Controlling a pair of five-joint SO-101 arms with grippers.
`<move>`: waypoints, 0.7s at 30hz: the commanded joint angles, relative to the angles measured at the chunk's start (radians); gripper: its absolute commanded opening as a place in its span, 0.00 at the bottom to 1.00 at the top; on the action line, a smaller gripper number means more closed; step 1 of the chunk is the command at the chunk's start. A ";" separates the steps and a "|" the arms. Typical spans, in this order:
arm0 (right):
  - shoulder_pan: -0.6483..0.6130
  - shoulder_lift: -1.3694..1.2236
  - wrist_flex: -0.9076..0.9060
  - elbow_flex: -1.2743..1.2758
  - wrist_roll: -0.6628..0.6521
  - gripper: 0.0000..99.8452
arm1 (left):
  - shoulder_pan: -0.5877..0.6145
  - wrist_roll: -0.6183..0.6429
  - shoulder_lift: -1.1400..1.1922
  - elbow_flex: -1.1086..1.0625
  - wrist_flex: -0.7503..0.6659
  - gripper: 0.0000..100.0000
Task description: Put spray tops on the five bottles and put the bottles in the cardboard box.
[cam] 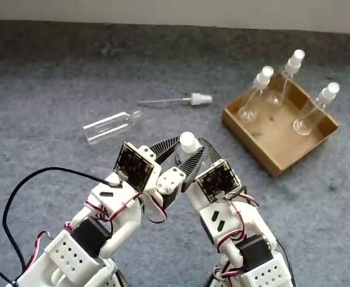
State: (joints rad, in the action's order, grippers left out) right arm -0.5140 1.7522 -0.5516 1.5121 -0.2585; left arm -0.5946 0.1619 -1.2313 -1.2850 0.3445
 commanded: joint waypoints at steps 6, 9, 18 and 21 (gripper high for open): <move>0.028 0.062 0.012 -0.031 0.084 0.08 | -0.082 0.005 0.024 -0.039 0.021 0.01; 0.028 0.062 0.007 -0.031 0.091 0.08 | -0.107 0.003 0.024 -0.070 0.018 0.01; 0.028 0.062 0.005 -0.030 0.083 0.08 | -0.104 0.002 0.024 -0.079 0.017 0.01; 0.028 0.062 0.008 -0.016 0.081 0.08 | -0.088 0.002 0.022 -0.070 0.015 0.01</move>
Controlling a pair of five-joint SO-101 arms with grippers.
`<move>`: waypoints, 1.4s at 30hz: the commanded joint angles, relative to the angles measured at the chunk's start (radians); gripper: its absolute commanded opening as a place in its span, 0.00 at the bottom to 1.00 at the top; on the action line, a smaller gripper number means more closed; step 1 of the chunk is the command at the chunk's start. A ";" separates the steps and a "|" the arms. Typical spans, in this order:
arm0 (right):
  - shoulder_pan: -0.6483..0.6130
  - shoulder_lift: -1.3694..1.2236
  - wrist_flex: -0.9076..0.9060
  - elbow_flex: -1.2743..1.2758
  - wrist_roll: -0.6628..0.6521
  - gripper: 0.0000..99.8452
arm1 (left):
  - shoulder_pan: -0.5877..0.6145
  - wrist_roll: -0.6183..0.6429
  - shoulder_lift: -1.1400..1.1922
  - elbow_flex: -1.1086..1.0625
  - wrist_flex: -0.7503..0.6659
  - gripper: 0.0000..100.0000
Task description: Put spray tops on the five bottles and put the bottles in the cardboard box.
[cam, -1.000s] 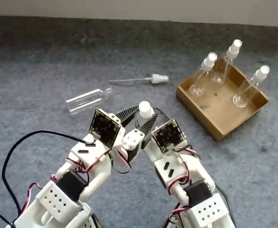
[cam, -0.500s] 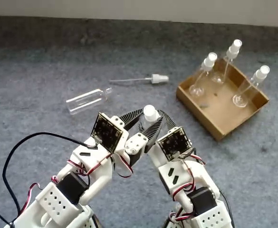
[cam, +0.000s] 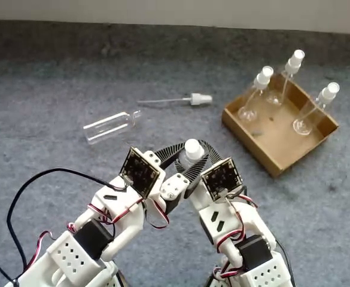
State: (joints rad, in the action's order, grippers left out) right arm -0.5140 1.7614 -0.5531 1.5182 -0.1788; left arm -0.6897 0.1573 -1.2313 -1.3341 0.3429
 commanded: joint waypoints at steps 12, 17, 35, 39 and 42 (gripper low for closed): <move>0.036 0.053 0.012 -0.010 0.002 0.08 | 0.111 0.009 0.008 -0.010 0.023 0.26; 0.108 0.053 0.022 -0.010 0.000 0.08 | 0.122 0.008 -0.183 -0.022 0.078 0.26; 0.194 0.039 -0.004 -0.005 -0.077 0.08 | 0.128 0.012 -0.588 -0.159 0.249 0.26; 0.245 -0.059 -0.008 -0.077 -0.077 0.08 | 0.165 0.014 -0.588 -0.159 0.252 0.26; 0.260 -0.257 -0.004 -0.180 -0.072 0.08 | 0.223 0.014 -0.587 -0.160 0.250 0.26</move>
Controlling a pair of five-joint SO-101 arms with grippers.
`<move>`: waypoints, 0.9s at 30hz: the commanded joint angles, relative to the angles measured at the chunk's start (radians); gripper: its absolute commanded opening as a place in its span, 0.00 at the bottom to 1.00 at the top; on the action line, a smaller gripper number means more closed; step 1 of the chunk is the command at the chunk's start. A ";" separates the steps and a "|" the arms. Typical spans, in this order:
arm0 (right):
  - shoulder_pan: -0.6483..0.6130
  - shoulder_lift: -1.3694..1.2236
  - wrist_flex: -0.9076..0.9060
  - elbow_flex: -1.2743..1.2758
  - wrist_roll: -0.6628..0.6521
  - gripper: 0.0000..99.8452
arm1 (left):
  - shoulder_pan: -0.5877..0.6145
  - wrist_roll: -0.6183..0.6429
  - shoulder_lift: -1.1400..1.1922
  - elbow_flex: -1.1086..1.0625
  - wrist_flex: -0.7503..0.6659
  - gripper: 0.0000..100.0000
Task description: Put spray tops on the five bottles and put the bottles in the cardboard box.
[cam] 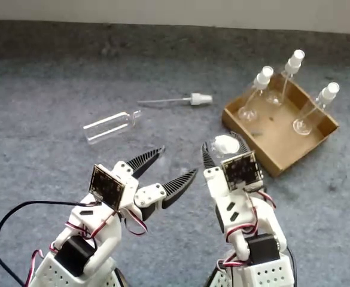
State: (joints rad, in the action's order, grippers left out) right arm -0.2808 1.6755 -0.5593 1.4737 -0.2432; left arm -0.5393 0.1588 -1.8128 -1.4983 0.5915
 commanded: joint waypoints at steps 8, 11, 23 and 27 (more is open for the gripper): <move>0.025 -0.564 0.005 -0.446 0.028 0.08 | -0.008 0.005 -0.007 -0.076 -0.064 0.04; 0.025 -0.631 0.004 -0.549 0.084 0.08 | -0.021 0.005 -0.007 -0.143 -0.166 0.01; -0.025 -0.934 -0.065 -0.800 0.195 0.08 | -0.154 0.009 0.001 -0.196 -0.281 0.01; -0.008 -0.978 -0.188 -0.934 0.189 0.08 | -0.150 0.006 0.001 -0.196 -0.281 0.01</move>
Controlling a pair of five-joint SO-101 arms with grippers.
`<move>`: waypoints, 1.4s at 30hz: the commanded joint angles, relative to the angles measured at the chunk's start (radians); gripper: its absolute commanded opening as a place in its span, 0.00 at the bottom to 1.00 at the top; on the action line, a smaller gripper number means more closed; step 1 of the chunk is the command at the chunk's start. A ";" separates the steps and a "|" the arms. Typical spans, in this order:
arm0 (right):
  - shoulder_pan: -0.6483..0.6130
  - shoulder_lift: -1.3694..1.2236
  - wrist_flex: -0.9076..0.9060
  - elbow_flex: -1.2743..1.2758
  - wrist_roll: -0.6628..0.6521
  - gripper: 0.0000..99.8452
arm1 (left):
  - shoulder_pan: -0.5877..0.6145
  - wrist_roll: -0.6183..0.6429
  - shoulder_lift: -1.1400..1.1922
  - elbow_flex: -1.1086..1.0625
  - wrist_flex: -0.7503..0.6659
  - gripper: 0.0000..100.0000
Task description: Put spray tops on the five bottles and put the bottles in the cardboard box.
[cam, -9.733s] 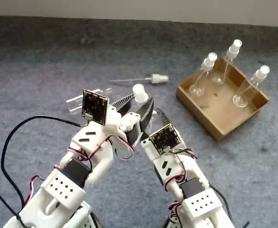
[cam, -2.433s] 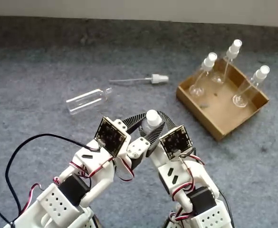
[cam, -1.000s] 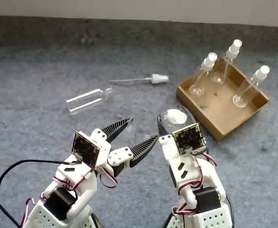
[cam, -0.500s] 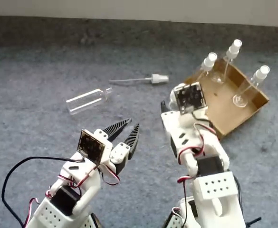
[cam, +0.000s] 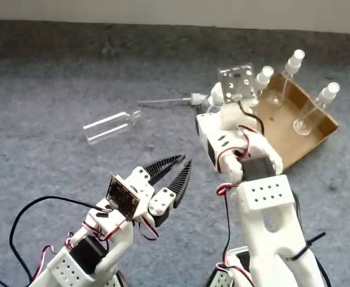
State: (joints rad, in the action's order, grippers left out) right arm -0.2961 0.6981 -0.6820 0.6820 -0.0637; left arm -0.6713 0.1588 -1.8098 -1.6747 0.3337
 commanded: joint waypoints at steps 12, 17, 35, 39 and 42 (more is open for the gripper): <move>0.340 -0.005 -0.093 -0.234 0.006 0.08 | -0.018 0.006 -0.002 -0.019 -0.023 0.01; 0.435 -0.008 -0.035 -0.156 0.005 0.08 | -0.018 0.006 -0.002 -0.019 -0.023 0.01; 0.495 -0.015 0.641 0.348 0.005 0.08 | -0.016 0.005 -0.005 -0.019 0.012 0.01; 0.493 -0.016 0.656 0.360 -0.032 0.08 | -0.016 0.005 -0.008 -0.019 0.012 0.01; 0.493 -0.016 0.656 0.360 -0.077 0.08 | -0.016 0.005 -0.007 -0.019 0.012 0.01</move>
State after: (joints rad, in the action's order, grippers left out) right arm 0.1857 0.6751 -0.0591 1.0503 -0.1020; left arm -0.6743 0.1588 -1.8098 -1.6747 0.3337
